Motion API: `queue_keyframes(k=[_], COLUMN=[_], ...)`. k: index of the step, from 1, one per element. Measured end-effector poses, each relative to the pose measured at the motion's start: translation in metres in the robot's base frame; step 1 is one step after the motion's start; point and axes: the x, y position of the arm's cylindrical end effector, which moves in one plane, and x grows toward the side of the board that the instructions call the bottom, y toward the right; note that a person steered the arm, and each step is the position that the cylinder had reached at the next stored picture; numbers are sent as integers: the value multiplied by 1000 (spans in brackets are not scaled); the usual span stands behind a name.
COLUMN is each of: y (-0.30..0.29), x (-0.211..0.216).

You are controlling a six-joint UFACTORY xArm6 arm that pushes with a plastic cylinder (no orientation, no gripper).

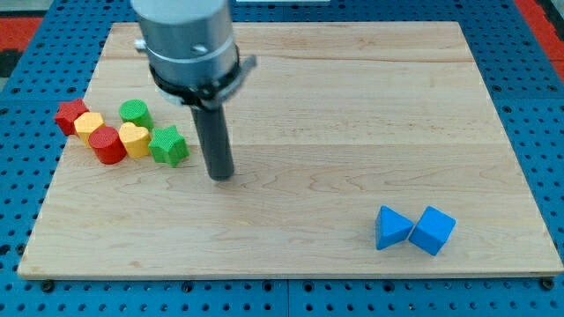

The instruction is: Move the green star to the bottom center

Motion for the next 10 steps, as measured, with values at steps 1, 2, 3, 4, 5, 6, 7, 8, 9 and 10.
queue_keyframes(k=[1, 2, 3, 4, 5, 6, 7, 8, 9, 10], y=[12, 14, 17, 18, 27, 10, -31, -42, -61, -73], x=[38, 4, -75, -123, -132, -155, -155, -143, -114, -78])
